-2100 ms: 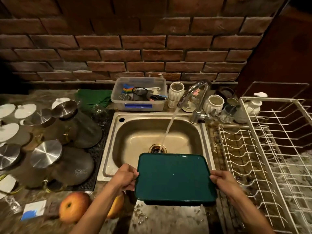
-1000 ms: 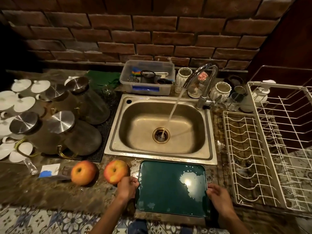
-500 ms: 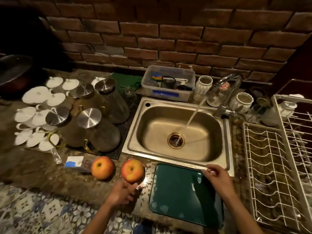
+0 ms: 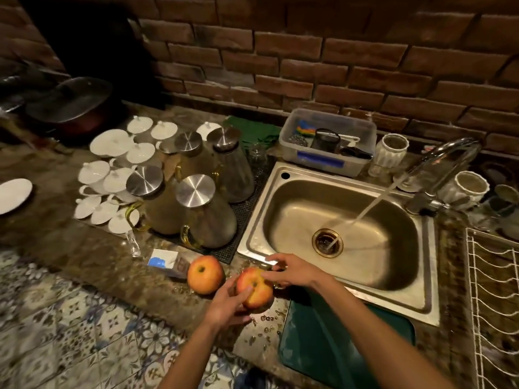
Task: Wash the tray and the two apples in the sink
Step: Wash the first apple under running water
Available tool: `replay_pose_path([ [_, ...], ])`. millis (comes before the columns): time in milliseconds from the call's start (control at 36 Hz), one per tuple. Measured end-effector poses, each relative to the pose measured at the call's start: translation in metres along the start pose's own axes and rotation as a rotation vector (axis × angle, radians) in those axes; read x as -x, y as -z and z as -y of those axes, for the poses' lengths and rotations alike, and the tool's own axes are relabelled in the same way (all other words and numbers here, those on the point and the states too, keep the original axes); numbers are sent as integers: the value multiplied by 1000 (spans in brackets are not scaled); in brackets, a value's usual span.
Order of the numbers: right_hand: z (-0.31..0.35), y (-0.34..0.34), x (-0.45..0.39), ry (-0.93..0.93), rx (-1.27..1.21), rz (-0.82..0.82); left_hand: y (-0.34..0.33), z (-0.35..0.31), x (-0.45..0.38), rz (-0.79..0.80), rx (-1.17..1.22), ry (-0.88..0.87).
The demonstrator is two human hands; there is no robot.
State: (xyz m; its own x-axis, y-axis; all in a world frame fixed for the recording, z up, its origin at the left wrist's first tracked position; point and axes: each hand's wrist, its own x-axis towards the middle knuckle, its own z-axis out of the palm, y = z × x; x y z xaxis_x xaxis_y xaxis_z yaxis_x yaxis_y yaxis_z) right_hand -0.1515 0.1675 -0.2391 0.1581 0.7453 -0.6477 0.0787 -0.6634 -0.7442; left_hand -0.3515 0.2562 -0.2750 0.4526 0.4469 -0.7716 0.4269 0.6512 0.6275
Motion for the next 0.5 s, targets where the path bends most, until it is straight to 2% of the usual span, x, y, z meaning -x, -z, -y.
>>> replay_pose_path([
  [222, -2, -18, -19, -24, -50, 87, 6, 8, -12, 1, 111, -36],
  [500, -12, -5, -13, 60, -230, -7, -7, -15, -12, 25, 83, -137],
])
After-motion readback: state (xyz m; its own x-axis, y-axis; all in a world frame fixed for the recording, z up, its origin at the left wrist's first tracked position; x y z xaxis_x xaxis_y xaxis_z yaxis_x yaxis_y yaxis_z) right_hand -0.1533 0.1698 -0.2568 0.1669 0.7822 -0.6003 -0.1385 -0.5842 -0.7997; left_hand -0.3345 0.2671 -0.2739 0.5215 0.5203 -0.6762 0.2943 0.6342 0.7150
